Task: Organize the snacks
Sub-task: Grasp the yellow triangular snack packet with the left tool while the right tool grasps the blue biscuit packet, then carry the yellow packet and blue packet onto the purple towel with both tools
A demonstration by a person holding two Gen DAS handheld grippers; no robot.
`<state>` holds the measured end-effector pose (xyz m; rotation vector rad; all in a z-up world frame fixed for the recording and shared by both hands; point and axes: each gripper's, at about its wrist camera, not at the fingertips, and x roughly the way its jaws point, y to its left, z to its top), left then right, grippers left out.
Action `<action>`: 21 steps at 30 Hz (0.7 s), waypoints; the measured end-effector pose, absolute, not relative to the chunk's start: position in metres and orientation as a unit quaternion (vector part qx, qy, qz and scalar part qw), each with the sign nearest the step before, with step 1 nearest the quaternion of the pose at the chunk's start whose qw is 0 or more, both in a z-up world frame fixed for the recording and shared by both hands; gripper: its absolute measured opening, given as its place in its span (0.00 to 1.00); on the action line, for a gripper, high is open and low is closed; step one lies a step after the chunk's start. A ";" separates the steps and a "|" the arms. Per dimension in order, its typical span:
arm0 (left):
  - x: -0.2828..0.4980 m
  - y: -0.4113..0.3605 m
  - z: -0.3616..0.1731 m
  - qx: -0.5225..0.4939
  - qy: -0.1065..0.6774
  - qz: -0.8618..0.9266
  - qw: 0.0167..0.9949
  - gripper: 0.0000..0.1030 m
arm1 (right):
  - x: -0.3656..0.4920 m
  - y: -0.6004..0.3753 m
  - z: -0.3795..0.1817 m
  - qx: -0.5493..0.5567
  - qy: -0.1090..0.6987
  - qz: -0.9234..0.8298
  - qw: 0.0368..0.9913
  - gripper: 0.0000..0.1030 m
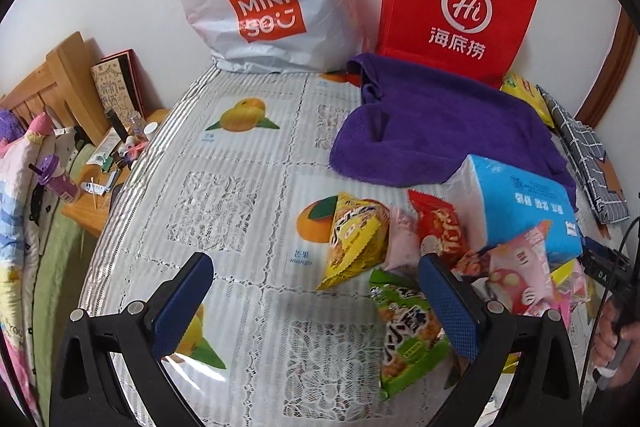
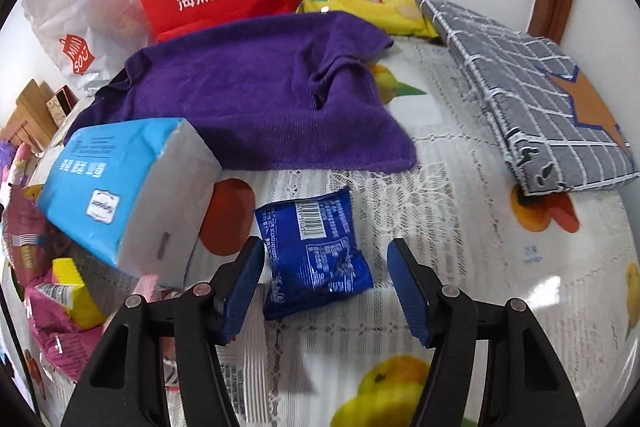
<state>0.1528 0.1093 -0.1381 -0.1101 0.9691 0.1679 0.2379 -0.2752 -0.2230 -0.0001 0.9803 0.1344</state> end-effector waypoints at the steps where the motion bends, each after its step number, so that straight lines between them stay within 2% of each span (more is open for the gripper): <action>1: 0.154 0.110 -0.139 -0.053 0.466 0.081 0.880 1.00 | 0.239 -0.274 -0.224 -0.005 0.469 0.064 0.881 0.62; 3: 0.157 0.110 -0.142 -0.051 0.469 0.080 0.878 1.00 | 0.240 -0.272 -0.224 -0.012 0.468 0.061 0.882 0.60; 5: 0.162 0.110 -0.144 -0.050 0.469 0.076 0.879 1.00 | 0.240 -0.271 -0.224 -0.017 0.465 0.060 0.883 0.47; 6: 0.165 0.109 -0.145 -0.051 0.469 0.074 0.879 1.00 | 0.240 -0.271 -0.224 -0.017 0.465 0.061 0.883 0.45; 13: 0.194 0.104 -0.161 -0.046 0.482 0.058 0.873 0.85 | 0.231 -0.275 -0.217 0.002 0.465 0.066 0.883 0.43; 15: 0.200 0.108 -0.167 -0.055 0.487 0.059 0.870 0.78 | 0.226 -0.276 -0.212 0.006 0.461 0.064 0.885 0.43; 17: 0.205 0.112 -0.173 -0.066 0.496 0.052 0.864 0.65 | 0.224 -0.278 -0.208 0.011 0.459 0.063 0.886 0.43; 19: 0.209 0.114 -0.177 -0.078 0.496 0.037 0.864 0.60 | 0.222 -0.280 -0.205 0.015 0.458 0.057 0.887 0.43; 21: 0.213 0.112 -0.179 -0.076 0.496 0.030 0.864 0.60 | 0.221 -0.281 -0.201 0.016 0.457 0.049 0.888 0.43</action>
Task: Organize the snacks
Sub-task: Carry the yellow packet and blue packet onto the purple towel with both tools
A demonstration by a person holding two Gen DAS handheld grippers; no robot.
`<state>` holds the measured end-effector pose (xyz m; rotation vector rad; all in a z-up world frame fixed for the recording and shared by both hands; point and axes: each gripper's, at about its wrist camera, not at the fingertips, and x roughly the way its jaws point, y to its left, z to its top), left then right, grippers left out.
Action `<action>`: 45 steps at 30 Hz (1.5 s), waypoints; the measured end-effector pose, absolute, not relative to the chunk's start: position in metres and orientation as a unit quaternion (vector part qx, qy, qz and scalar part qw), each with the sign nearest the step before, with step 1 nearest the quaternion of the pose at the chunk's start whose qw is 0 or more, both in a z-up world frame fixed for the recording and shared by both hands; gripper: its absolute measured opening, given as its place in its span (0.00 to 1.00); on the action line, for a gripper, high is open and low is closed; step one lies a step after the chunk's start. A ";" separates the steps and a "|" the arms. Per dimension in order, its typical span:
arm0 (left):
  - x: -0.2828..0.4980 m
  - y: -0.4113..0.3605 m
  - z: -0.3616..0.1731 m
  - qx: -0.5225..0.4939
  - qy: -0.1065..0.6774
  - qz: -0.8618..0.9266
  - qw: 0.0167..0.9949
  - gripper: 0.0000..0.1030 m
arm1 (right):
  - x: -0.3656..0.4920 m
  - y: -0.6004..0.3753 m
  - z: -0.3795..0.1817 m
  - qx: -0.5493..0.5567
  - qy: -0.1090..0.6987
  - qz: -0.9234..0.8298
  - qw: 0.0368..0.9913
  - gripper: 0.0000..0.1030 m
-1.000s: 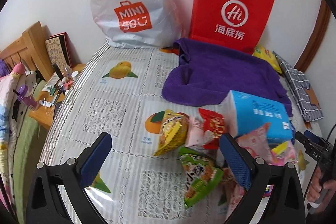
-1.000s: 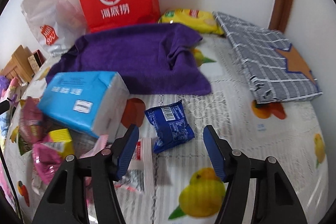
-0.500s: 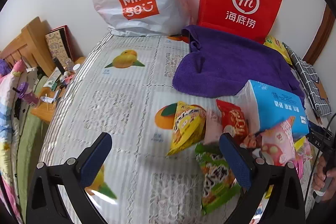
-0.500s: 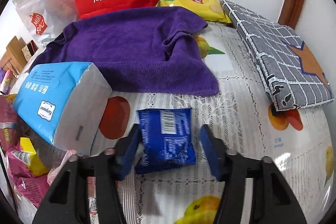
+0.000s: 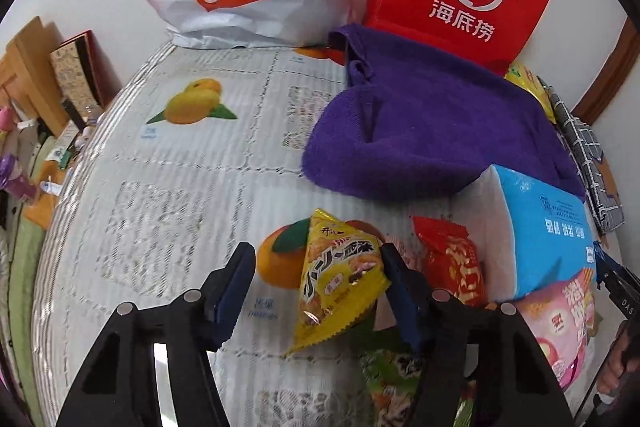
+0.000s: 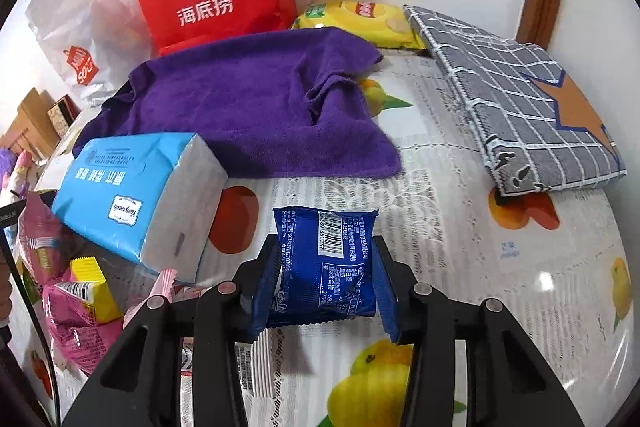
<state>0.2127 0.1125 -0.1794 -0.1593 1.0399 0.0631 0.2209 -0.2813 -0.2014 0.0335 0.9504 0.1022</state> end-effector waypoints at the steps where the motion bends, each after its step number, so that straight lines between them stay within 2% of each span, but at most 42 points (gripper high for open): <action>1: 0.215 0.111 -0.181 -0.073 0.499 0.027 0.863 0.60 | 0.221 -0.282 -0.200 0.017 0.457 0.048 0.888 0.43; 7: 0.223 0.112 -0.190 -0.077 0.507 0.010 0.858 0.66 | 0.219 -0.282 -0.193 0.024 0.453 0.041 0.890 0.43; 10: 0.224 0.112 -0.192 -0.080 0.511 0.004 0.856 0.64 | 0.217 -0.281 -0.189 0.026 0.451 0.042 0.891 0.43; 11: 0.224 0.112 -0.192 -0.085 0.511 -0.004 0.855 0.53 | 0.216 -0.279 -0.188 0.025 0.450 0.042 0.892 0.43; 12: 0.224 0.112 -0.191 -0.095 0.512 -0.019 0.853 0.46 | 0.215 -0.278 -0.187 0.024 0.449 0.042 0.892 0.43; 14: 0.222 0.111 -0.187 -0.098 0.510 -0.025 0.854 0.38 | 0.212 -0.277 -0.184 0.021 0.446 0.041 0.894 0.43; 16: 0.218 0.111 -0.183 -0.094 0.507 -0.029 0.856 0.36 | 0.209 -0.276 -0.179 0.022 0.442 0.041 0.896 0.43; 33: 0.160 0.134 -0.136 -0.098 0.468 -0.006 0.878 0.36 | 0.166 -0.254 -0.142 0.015 0.411 0.062 0.909 0.43; 45: 0.140 0.122 -0.167 -0.108 0.499 -0.016 0.860 0.36 | 0.141 -0.235 -0.141 0.000 0.411 0.086 0.907 0.43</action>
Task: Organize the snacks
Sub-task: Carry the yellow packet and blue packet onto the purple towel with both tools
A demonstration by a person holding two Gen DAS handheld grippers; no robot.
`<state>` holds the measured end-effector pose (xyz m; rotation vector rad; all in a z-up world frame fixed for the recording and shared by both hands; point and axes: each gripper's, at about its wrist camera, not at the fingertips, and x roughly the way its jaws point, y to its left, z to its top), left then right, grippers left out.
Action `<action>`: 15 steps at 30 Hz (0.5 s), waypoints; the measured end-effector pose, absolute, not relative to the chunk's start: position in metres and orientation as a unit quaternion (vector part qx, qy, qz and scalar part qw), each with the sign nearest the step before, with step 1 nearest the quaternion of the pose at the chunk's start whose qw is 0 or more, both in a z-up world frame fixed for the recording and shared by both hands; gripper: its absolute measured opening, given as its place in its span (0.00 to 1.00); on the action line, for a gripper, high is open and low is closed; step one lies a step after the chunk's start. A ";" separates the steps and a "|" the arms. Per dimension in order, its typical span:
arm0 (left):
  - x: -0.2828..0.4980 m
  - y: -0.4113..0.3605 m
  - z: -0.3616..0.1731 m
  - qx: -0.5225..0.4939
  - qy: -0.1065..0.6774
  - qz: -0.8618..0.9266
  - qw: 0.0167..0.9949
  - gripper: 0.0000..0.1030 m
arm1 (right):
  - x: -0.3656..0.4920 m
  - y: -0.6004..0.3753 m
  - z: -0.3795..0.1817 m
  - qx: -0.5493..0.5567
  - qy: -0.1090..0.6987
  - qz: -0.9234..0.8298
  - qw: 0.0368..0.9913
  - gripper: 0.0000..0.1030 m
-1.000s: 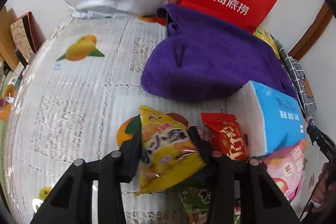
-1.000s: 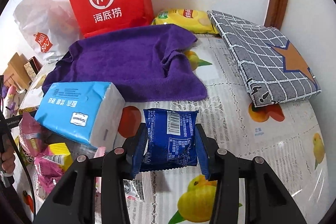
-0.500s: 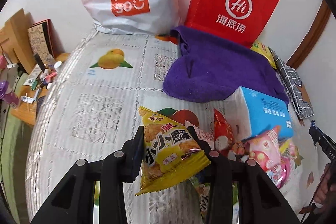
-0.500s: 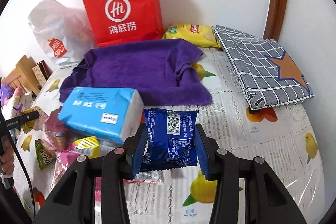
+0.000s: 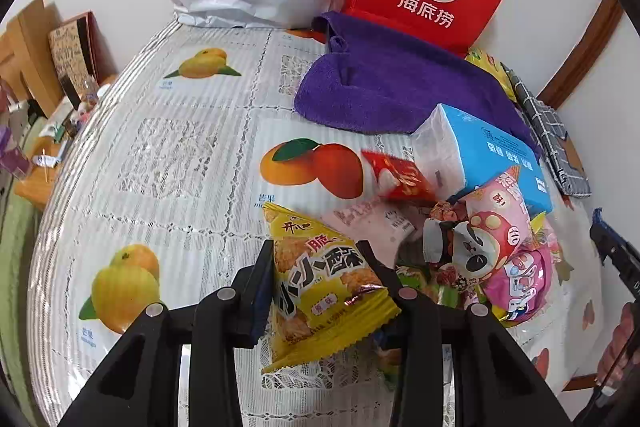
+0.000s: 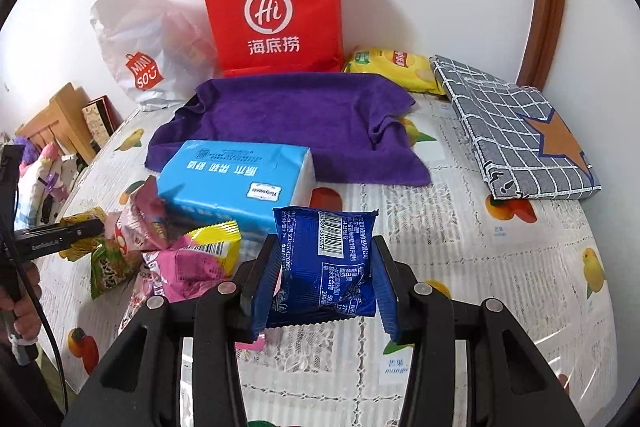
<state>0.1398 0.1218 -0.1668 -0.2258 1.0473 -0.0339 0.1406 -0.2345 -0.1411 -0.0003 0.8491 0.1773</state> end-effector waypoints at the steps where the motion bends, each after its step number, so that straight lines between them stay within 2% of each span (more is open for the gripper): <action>1: 0.139 0.123 -0.165 -0.109 0.498 -0.018 0.860 0.36 | 0.140 -0.233 -0.141 -0.001 0.411 0.087 0.907 0.43; 15: 0.144 0.076 -0.101 -0.074 0.455 -0.062 0.886 0.36 | 0.153 -0.219 -0.117 -0.002 0.392 0.097 0.915 0.43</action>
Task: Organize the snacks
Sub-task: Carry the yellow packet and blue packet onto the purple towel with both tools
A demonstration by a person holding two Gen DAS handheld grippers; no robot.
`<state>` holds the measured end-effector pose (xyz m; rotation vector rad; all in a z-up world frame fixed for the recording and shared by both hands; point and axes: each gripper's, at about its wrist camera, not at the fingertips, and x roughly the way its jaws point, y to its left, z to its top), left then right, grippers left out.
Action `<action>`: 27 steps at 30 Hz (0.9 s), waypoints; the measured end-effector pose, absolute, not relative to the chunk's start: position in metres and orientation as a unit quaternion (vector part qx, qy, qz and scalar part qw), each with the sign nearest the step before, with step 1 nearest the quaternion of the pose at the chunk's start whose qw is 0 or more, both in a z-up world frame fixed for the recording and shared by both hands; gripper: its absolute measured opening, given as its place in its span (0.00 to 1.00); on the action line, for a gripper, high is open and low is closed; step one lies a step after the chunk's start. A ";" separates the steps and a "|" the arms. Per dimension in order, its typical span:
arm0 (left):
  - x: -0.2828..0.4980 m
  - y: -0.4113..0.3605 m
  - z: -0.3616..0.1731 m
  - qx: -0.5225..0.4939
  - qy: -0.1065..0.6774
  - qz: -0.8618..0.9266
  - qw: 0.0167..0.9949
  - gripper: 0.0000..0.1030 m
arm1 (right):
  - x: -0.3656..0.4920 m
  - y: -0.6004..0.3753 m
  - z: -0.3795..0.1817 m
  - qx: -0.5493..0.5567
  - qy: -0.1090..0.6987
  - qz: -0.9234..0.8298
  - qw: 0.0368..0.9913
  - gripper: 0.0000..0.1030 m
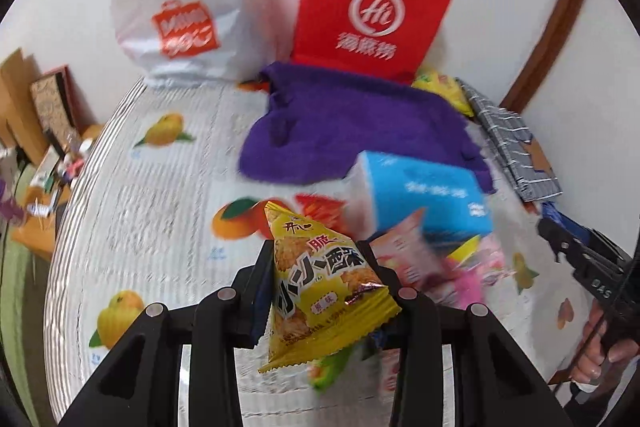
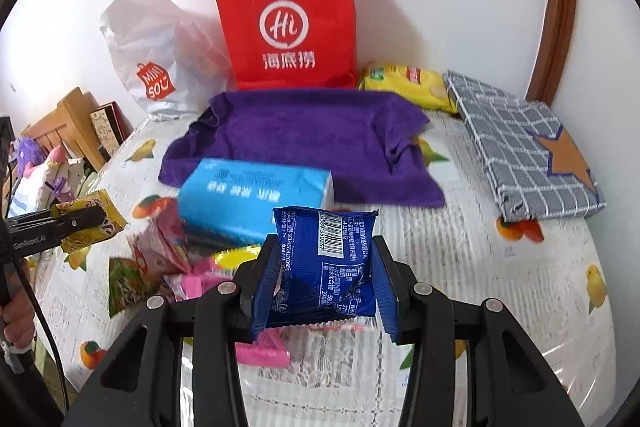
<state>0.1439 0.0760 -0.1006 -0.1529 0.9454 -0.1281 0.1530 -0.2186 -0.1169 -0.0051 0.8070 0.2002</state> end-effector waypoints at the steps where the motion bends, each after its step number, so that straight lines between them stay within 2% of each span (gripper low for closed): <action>1: 0.146 0.069 -0.095 -0.070 0.450 -0.068 0.887 0.36 | 0.156 -0.218 -0.113 -0.002 0.389 0.098 0.916 0.43; 17: 0.217 0.015 -0.037 -0.019 0.404 -0.088 0.910 0.36 | 0.244 -0.213 -0.061 -0.016 0.335 0.085 0.938 0.43; 27: 0.285 0.020 -0.039 -0.019 0.404 -0.077 0.911 0.36 | 0.315 -0.216 -0.059 0.002 0.337 0.074 0.939 0.43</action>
